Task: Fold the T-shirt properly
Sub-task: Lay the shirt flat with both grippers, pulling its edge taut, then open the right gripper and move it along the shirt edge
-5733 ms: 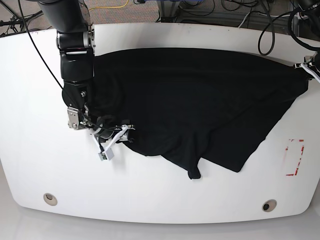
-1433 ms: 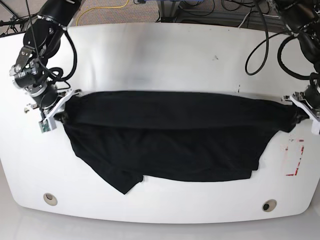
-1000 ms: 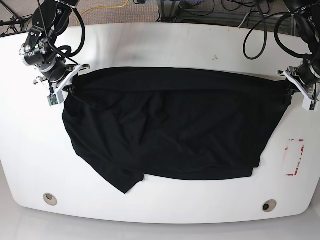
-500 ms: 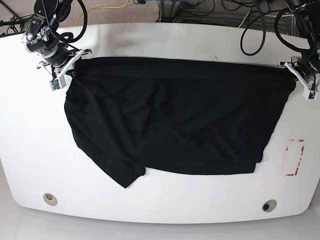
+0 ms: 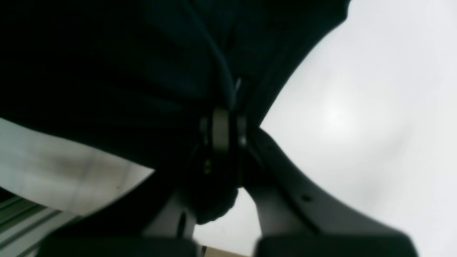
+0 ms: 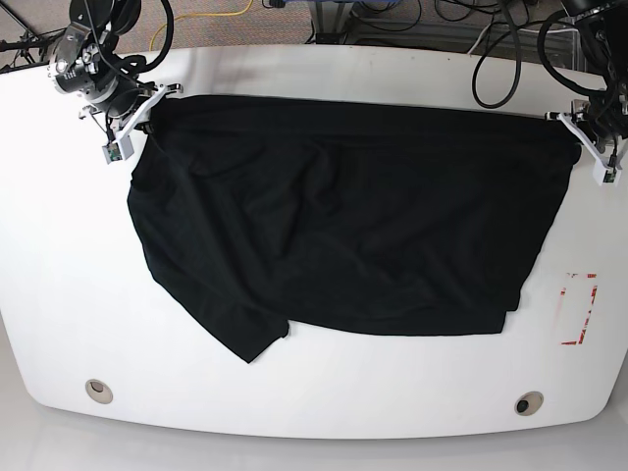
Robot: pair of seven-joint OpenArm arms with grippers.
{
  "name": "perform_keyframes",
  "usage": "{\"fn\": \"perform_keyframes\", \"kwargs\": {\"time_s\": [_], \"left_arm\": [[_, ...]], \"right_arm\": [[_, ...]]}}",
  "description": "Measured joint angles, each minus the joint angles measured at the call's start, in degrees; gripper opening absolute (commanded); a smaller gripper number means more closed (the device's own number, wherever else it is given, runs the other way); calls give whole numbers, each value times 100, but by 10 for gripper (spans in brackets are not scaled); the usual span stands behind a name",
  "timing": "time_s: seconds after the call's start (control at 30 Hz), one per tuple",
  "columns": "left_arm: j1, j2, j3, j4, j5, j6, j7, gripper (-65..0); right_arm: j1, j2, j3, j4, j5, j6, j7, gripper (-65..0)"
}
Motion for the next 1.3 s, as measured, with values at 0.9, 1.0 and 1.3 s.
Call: {"fn": "perform_keyframes", "kwargs": {"time_s": [0.9,1.0,1.3], "left_arm": [[160,-4,629,42,81,0,407,-76],[9,-4,610,203,-37,2,479,-76],[-308,-2,516,826,-610,0,496,-76]], "right_arm": [[413,-389,7,396,-146,-17,-118,-59],[691,-376,37,323,-111,-33,-7,-59],[1687,-48,37,-739,-186,-66,-94,-59]]}}
